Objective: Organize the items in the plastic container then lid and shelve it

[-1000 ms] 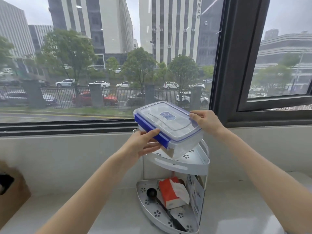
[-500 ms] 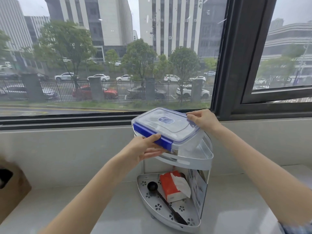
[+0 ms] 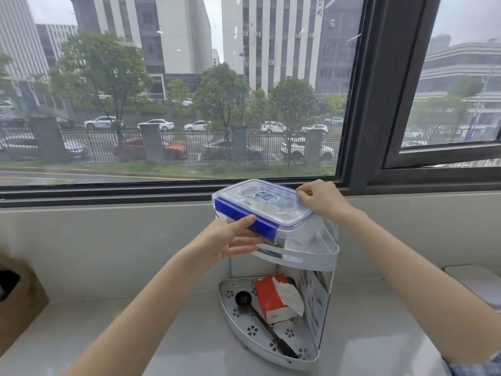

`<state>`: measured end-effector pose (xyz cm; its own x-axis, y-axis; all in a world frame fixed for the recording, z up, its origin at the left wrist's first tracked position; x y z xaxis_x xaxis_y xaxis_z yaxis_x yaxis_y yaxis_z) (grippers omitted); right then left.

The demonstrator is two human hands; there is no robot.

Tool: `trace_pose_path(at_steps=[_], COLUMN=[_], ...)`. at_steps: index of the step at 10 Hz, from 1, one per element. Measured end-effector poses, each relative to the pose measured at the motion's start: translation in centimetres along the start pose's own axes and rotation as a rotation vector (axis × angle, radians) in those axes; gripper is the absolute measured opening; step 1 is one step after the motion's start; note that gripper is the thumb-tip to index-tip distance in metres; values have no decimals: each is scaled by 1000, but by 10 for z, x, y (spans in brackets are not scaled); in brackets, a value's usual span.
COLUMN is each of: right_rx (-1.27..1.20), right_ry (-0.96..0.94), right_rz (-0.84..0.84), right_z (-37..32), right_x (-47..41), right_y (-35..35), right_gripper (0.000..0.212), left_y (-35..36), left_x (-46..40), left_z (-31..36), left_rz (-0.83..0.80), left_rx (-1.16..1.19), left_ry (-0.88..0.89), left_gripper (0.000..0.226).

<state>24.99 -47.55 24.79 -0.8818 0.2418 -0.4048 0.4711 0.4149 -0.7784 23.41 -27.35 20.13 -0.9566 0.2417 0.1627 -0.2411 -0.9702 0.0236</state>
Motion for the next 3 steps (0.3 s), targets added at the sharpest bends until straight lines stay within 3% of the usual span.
trace_pose_path(at_steps=[3], right_rx=[48], right_ry=[-32], right_rz=[-48], right_z=[-27], right_x=[15], right_y=[-6], right_gripper=[37], left_y=[-21], left_x=[20], left_z=[10], left_rz=[27], left_rx=[-91], left_ry=[-2], left_gripper=[13])
Point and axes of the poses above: each hand's wrist, its own x-axis away from the middle knuckle, its own y-axis out of the palm, z = x × y, the point moved 4 cm from there along -x, towards the middle knuckle, and after that the axes turned 8 degrees about z, right-handed, at the moved point
